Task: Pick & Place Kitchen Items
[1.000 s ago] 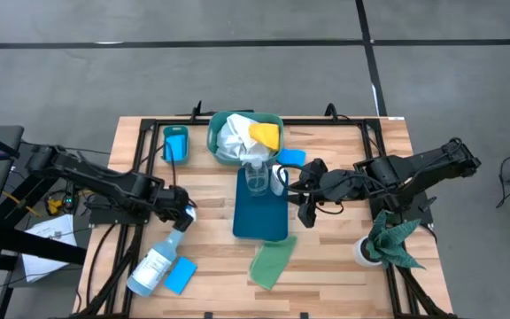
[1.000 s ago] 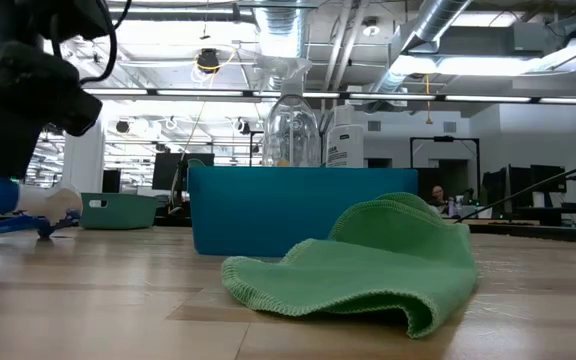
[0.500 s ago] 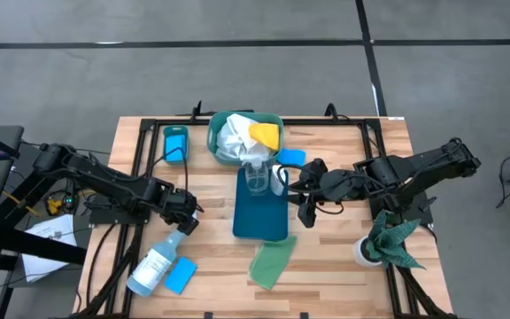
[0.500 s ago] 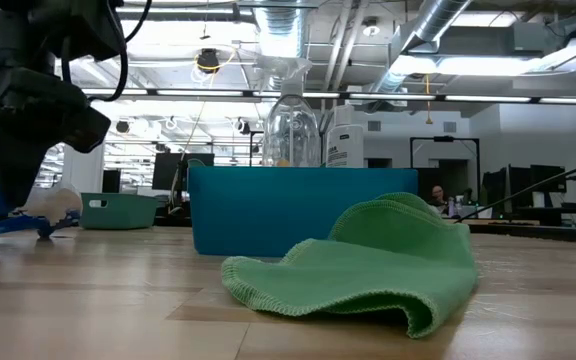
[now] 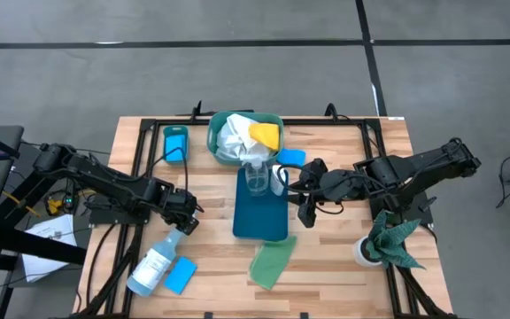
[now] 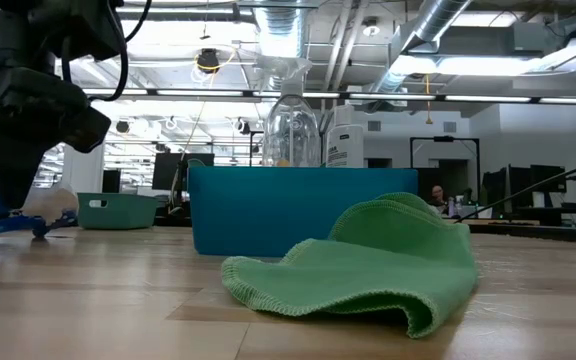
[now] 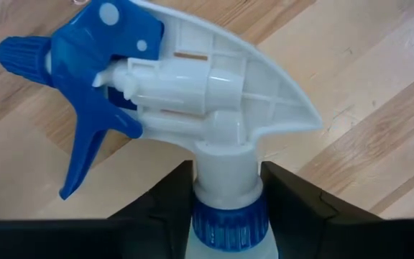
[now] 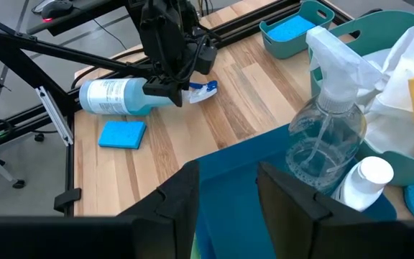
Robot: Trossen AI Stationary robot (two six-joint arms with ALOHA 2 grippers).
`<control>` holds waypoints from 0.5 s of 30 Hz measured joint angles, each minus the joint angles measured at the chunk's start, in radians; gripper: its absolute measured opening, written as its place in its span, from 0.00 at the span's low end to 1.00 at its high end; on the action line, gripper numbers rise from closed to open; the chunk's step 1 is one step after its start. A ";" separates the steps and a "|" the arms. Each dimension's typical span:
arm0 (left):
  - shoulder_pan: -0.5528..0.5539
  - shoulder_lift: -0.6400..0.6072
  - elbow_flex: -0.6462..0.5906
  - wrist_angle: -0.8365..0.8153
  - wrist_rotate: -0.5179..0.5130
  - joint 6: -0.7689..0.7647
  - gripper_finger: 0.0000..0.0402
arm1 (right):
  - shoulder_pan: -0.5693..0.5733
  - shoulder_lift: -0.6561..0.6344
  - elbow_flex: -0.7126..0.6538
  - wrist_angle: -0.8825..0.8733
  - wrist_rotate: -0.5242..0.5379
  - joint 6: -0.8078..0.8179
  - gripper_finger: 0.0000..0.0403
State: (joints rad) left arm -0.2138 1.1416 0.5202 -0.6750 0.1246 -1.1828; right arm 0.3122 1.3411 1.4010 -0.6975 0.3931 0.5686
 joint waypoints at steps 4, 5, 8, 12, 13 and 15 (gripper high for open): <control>0.000 0.000 0.000 0.000 0.000 0.000 0.32 | 0.000 0.000 0.000 0.000 0.000 0.000 0.33; 0.000 0.000 0.000 0.000 0.000 0.000 0.32 | 0.000 0.000 0.000 0.000 0.000 0.000 0.33; 0.000 0.000 0.000 0.000 0.000 0.007 0.33 | 0.000 0.000 0.000 0.000 0.000 0.000 0.33; 0.000 0.000 0.000 0.000 0.000 0.015 0.32 | 0.000 0.000 0.000 -0.005 0.000 0.000 0.33; 0.000 0.000 0.000 0.000 -0.001 0.016 0.32 | 0.000 0.000 0.000 -0.007 0.000 0.000 0.33; 0.000 -0.006 0.000 0.000 -0.008 0.022 0.32 | 0.000 0.000 0.000 -0.007 0.000 0.000 0.33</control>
State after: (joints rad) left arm -0.2138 1.1355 0.5205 -0.6750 0.1170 -1.1603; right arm 0.3122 1.3411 1.4010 -0.7043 0.3931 0.5682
